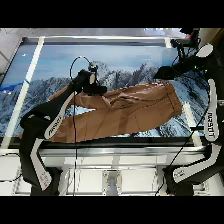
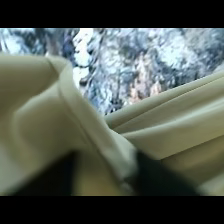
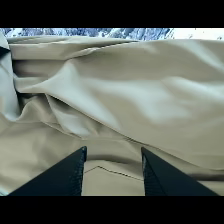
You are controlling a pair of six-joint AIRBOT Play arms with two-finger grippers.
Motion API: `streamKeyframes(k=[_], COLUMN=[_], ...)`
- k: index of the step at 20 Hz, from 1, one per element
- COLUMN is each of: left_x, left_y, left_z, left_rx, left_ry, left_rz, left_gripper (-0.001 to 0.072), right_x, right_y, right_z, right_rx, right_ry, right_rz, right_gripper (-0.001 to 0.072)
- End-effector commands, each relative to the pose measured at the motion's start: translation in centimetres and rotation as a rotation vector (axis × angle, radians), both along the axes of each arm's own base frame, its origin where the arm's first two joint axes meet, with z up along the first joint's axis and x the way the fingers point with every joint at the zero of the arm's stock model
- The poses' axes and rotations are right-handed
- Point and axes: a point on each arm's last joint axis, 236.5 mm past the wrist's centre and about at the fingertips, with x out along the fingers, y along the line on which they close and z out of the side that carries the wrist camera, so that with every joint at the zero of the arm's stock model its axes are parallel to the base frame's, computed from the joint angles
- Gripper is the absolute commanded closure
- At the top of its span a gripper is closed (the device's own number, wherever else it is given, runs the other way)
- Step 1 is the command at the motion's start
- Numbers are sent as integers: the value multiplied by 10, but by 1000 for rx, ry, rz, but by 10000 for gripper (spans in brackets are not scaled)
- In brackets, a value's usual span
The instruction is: Fold the clothes and pants, and hang the long-sleeved shirts on hangers.
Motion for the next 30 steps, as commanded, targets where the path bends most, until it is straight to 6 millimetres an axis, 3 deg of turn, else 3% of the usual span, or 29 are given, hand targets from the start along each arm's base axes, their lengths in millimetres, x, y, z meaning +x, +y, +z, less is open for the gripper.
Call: streamKeyframes(k=[1,3,4,6,9,10,12,14,16,18,19,21,24,30], left_x=[-2,4,10,21,17,13,8,6,4,4,4,4,3,4], left_y=[2,10,19,42,111,131,149,151,135,117,111,102,96,96], left_z=[-2,13,31,85,160,176,193,195,187,179,175,164,154,152], left_rx=[9,37,54,94,295,339,343,341,287,261,262,268,275,276], left_ry=[17,-27,-69,-180,-293,-305,-317,-315,-295,-285,-282,-267,-249,-246], left_rz=[7,-19,-17,-6,44,72,111,117,101,71,57,38,24,23], left_gripper=[700,697,697,697,697,697,697,697,697,697,697,697,697,697], right_x=[-1,-6,-10,-19,-27,-35,-65,-101,-139,-171,-177,-168,-130,-89], right_y=[-1,-8,-15,-35,-92,-115,-146,-166,-173,-160,-152,-142,-138,-110], right_z=[-1,-4,-7,-11,-15,-19,-33,-59,-94,-124,-134,-139,-133,-151], right_rx=[-13,-33,-45,-62,-57,-34,55,114,156,196,221,263,293,408], right_ry=[-6,16,33,75,118,144,201,230,246,291,313,295,189,175], right_rz=[20,22,18,0,-136,-207,-317,-429,-549,-558,-561,-563,-624,-679], right_gripper=[321,322,322,322,321,321,321,320,314,54,41,41,42,64])
